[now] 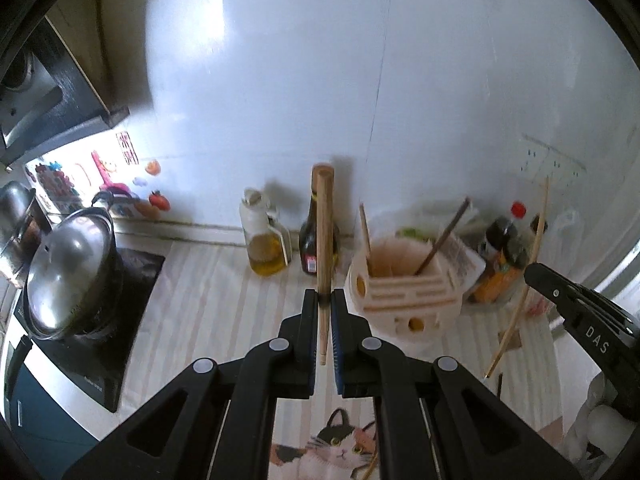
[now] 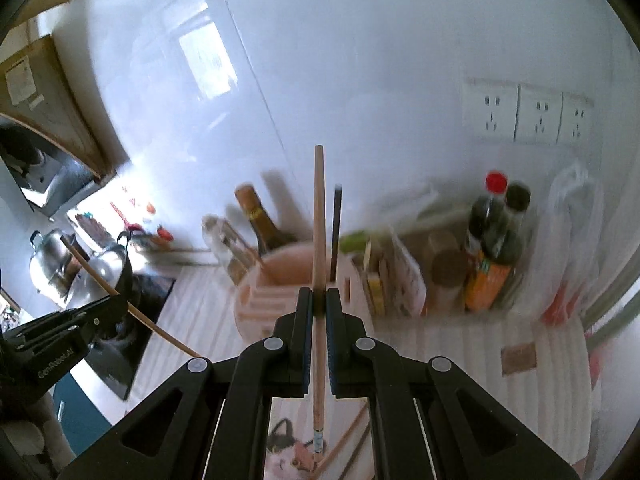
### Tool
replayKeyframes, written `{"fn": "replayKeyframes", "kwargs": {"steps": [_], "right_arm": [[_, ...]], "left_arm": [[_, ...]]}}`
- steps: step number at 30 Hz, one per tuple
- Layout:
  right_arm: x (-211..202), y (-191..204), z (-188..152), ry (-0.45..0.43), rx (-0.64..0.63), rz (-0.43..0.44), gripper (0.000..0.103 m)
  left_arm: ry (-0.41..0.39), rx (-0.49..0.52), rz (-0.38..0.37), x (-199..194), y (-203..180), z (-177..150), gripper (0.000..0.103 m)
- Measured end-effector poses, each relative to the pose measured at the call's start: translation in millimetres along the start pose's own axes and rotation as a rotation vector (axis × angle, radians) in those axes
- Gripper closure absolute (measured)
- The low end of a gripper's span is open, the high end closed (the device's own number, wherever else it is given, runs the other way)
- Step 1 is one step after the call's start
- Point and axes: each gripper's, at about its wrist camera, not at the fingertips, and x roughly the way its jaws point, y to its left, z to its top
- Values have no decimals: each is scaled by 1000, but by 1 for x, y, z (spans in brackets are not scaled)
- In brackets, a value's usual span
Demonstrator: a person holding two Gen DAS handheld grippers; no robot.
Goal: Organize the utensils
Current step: 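Carry both wooden chopsticks up and insert them into the holder's slots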
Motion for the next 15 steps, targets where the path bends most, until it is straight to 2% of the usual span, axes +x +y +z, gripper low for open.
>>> {"fn": "replayKeyframes", "kwargs": {"steps": [6, 15], "right_arm": [[-10, 4, 29, -57, -16, -12, 97], [-1, 0, 69, -121, 6, 8, 97]], "left_arm": [[-58, -35, 7, -11, -5, 25, 99], [-86, -88, -34, -9, -16, 62, 99]]}}
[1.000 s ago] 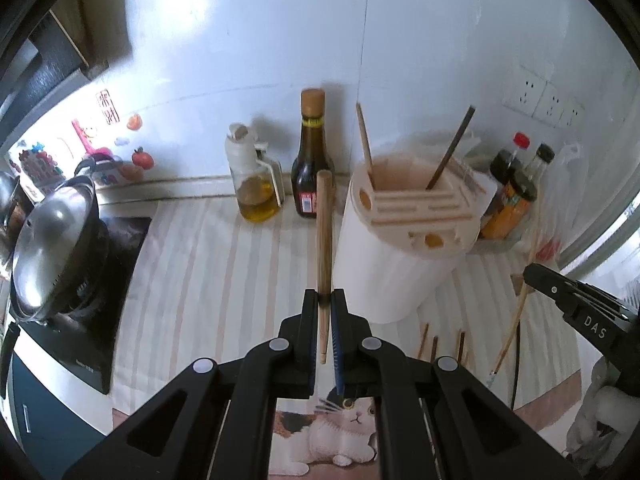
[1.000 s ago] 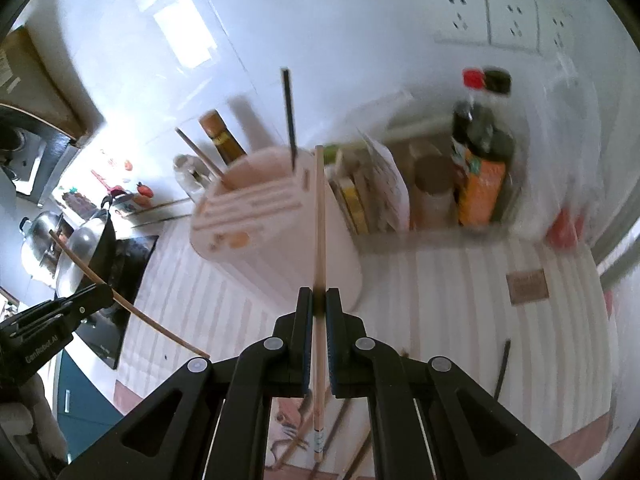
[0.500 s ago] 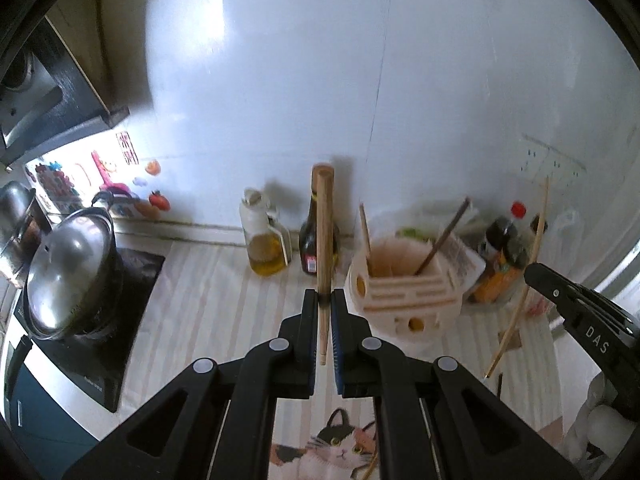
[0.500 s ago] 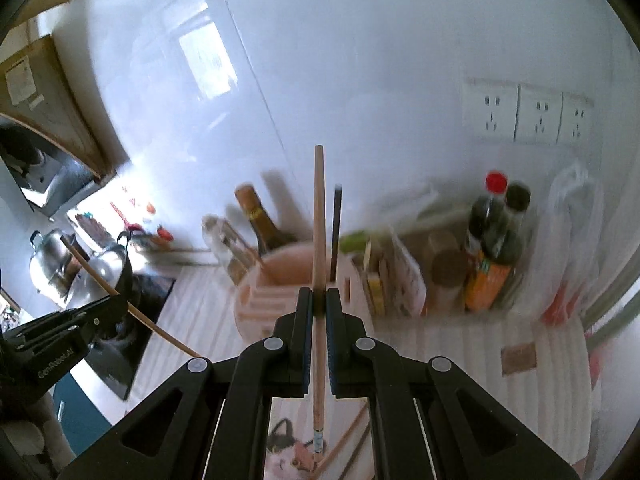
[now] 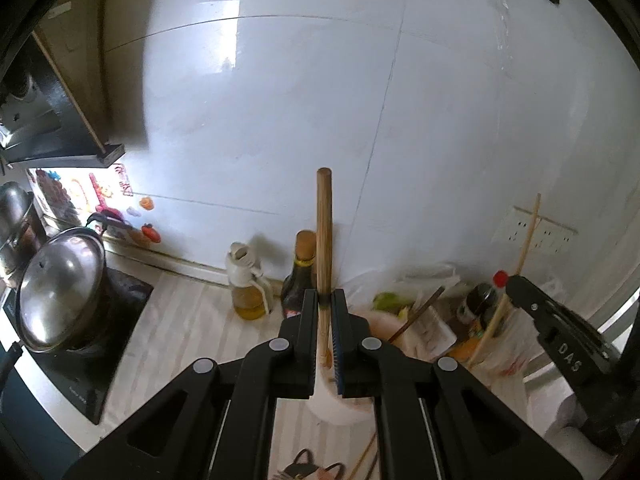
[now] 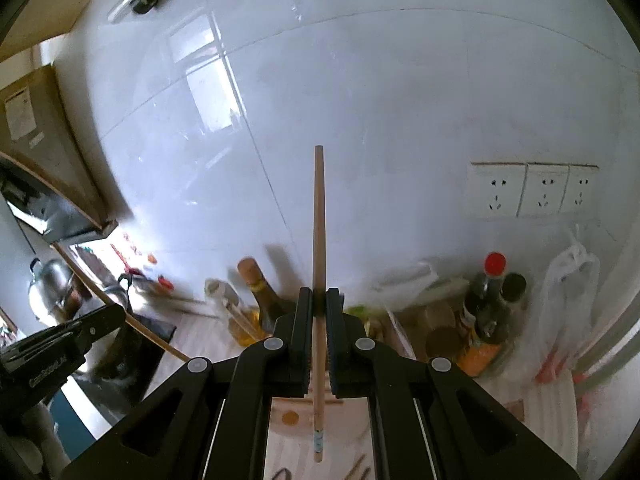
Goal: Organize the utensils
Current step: 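Carry both wooden chopsticks up and insert them into the holder's slots, then open both tools and pull them back from the holder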
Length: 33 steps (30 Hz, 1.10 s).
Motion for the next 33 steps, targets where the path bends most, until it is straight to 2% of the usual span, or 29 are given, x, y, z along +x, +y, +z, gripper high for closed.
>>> {"fn": "replayKeyframes", "kwargs": {"steps": [10, 22, 31, 33], "right_arm": [[50, -4, 17, -45, 19, -8, 97], [95, -20, 12, -110, 54, 43, 97], [107, -13, 0, -101, 13, 117, 96], [106, -10, -2, -92, 1, 107, 93]], "left_arm": [[47, -52, -24, 44, -17, 24, 99], [150, -59, -21, 106, -26, 24, 99], [160, -54, -49, 101, -25, 28, 96], [156, -48, -44, 96, -24, 28, 95]]}}
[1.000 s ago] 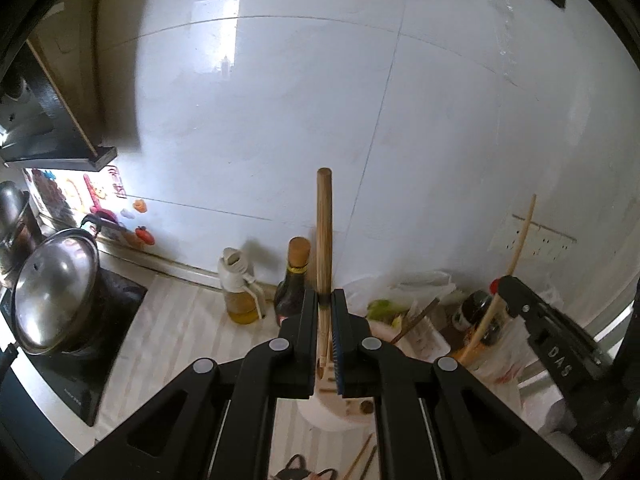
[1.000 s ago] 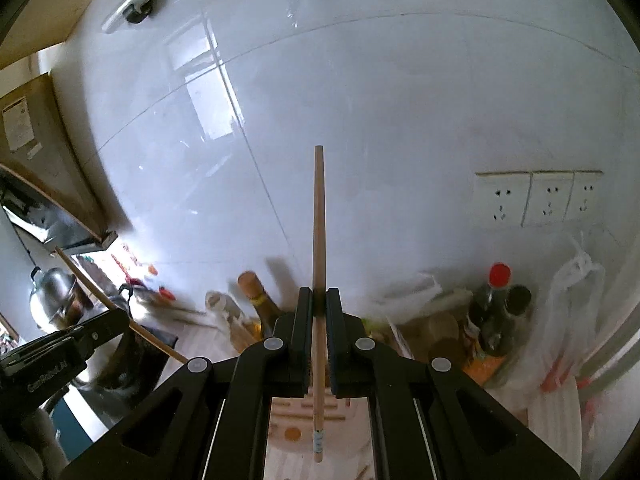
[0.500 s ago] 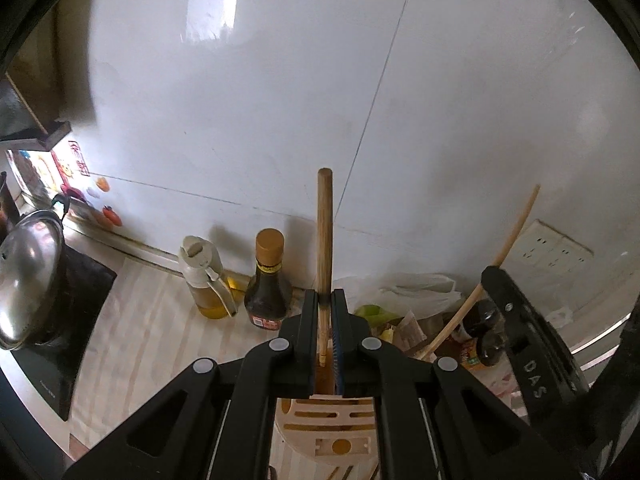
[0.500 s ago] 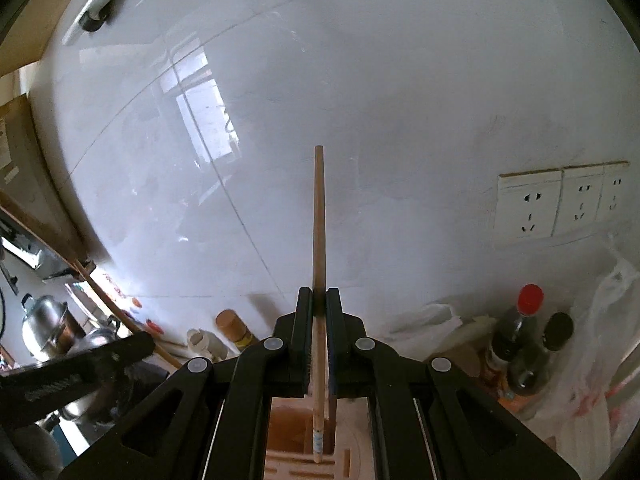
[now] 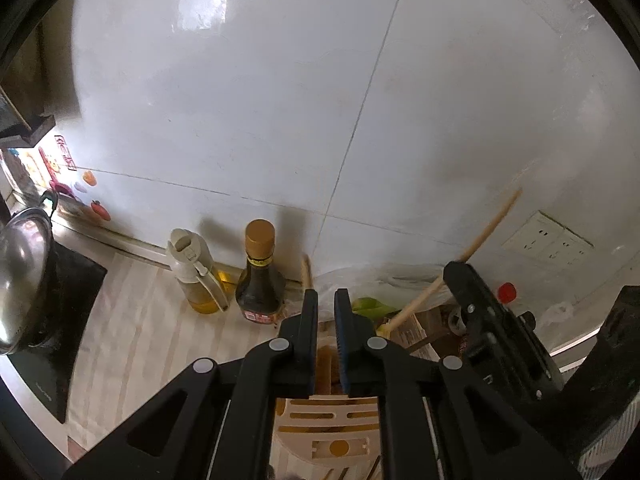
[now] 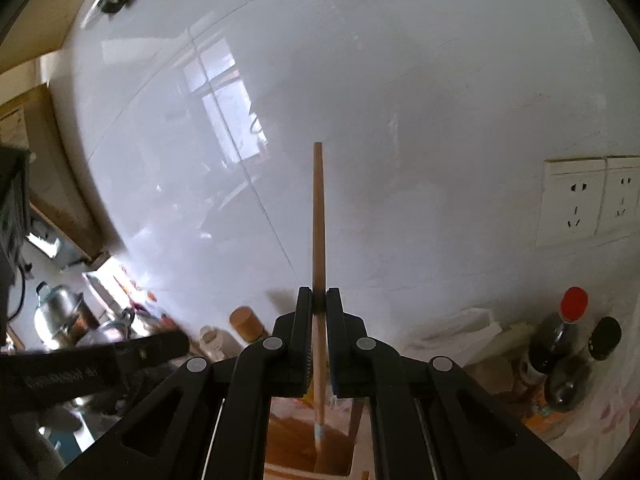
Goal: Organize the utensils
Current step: 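Open both tools and pull them back from the holder, then lower both open tools over the chopsticks lying on the cat cloth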
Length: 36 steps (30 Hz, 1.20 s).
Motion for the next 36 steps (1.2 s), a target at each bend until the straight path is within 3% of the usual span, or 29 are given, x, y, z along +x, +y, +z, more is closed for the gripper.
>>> {"fn": "replayKeyframes", "kwargs": {"steps": [2, 3, 4, 6, 8, 11, 13, 16, 22, 29, 30, 34, 36], "right_arm": [[-3, 1, -1, 9, 1, 0, 80], [-5, 3, -2, 13, -1, 0, 70], [-8, 3, -3, 13, -2, -4, 67], [-17, 3, -3, 12, 0, -2, 65], [-27, 2, -3, 6, 9, -3, 58], [-45, 0, -7, 10, 21, -34, 30], [-57, -3, -11, 17, 33, -75, 10], [-78, -14, -25, 27, 63, -136, 0], [-115, -37, -73, 6, 93, -249, 0], [-115, -65, -151, 222, 127, -304, 0], [-112, -72, -165, 270, 145, -309, 3], [-94, -99, -227, 498, 238, -324, 43], [-87, -113, -260, 594, 294, -321, 49]], "left_arm": [[-5, 5, 7, -5, 1, 0, 87], [-11, 6, 14, -8, 2, 0, 70], [-19, 1, 25, -13, 5, 0, 44], [-53, -2, 30, -23, 9, -1, 24], [-80, 5, 43, -34, 14, -3, 20], [-121, 20, 65, -47, 20, -10, 1], [-157, 32, 88, -56, 27, -18, 0], [-175, 52, 134, -61, 37, -37, 0], [-131, 100, 159, -47, 47, -87, 0], [2, 176, 187, -4, 42, -158, 0], [32, 192, 192, 6, 41, -170, 0], [134, 271, 210, 37, 32, -212, 2], [182, 300, 211, 50, 29, -227, 4]]}}
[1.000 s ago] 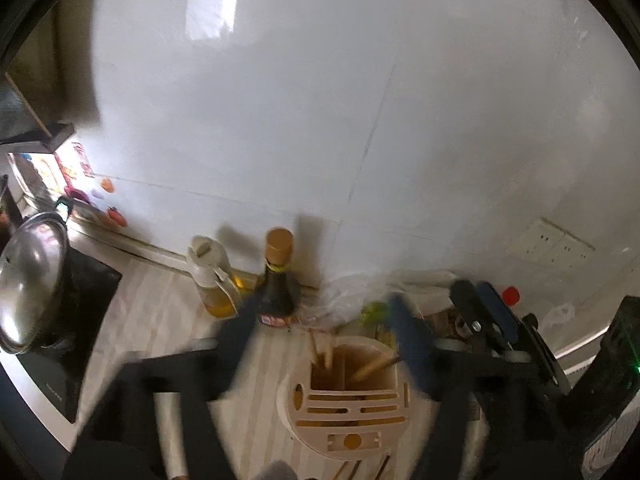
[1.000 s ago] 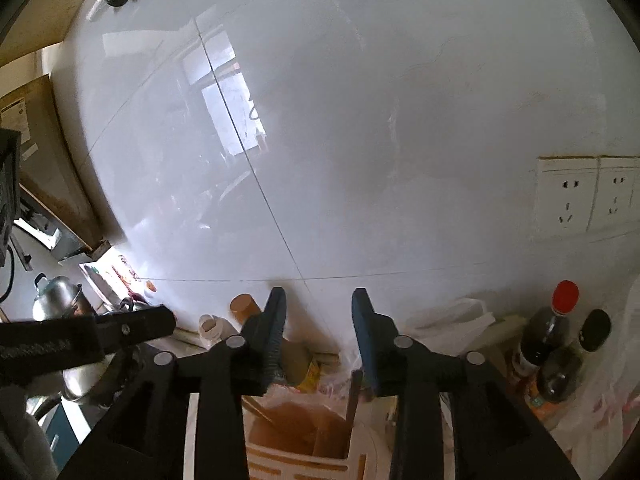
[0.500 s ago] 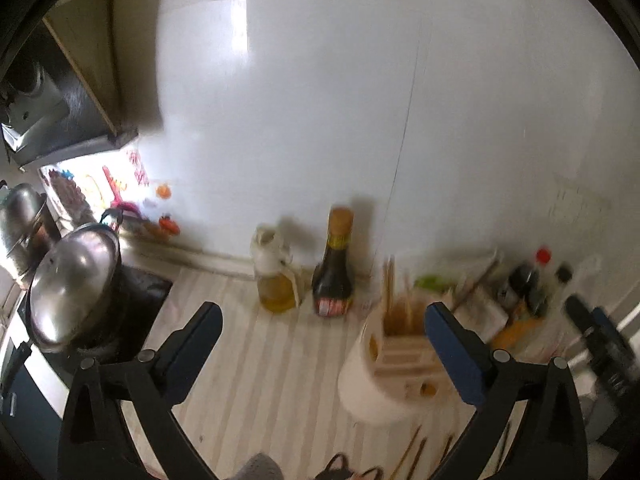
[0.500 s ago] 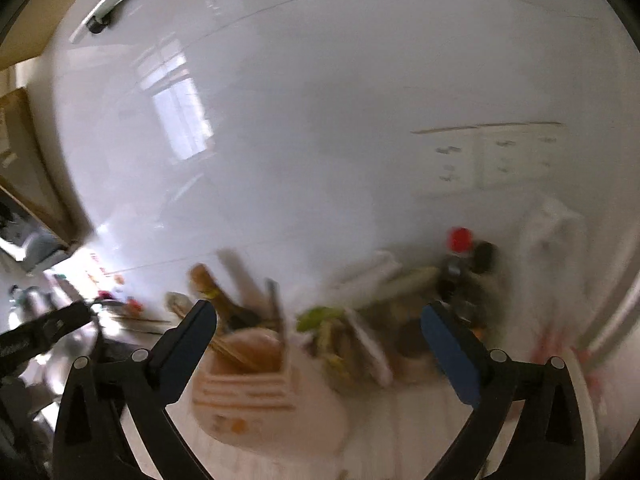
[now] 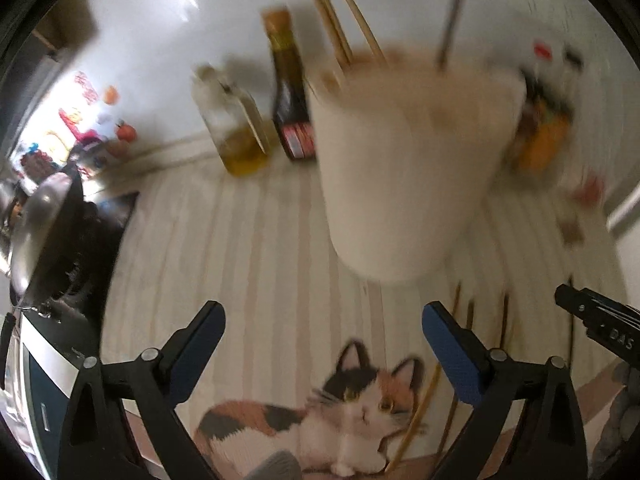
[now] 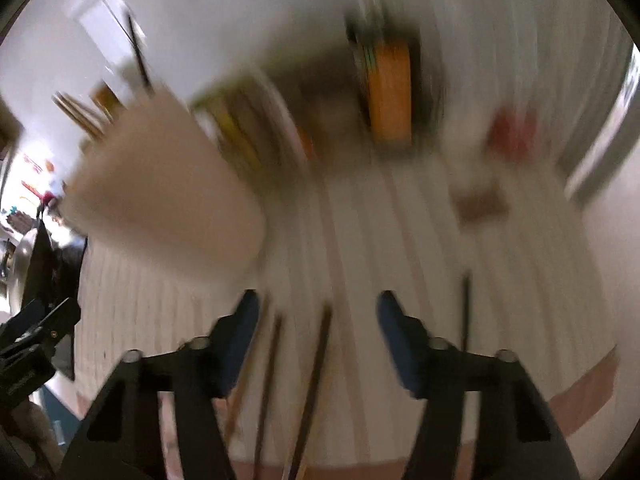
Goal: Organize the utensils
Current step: 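Lower both open tools over the chopsticks lying on the cat cloth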
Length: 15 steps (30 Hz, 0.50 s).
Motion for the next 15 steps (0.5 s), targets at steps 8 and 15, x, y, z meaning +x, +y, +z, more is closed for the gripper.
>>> {"fn": "replayKeyframes", "kwargs": {"steps": [8, 15], "right_arm": [[58, -8, -43, 201, 7, 0, 57], [67, -6, -63, 230, -47, -75, 96]], "left_arm": [[225, 93, -108, 58, -32, -34, 47], [287, 163, -170, 73, -59, -42, 49]]}}
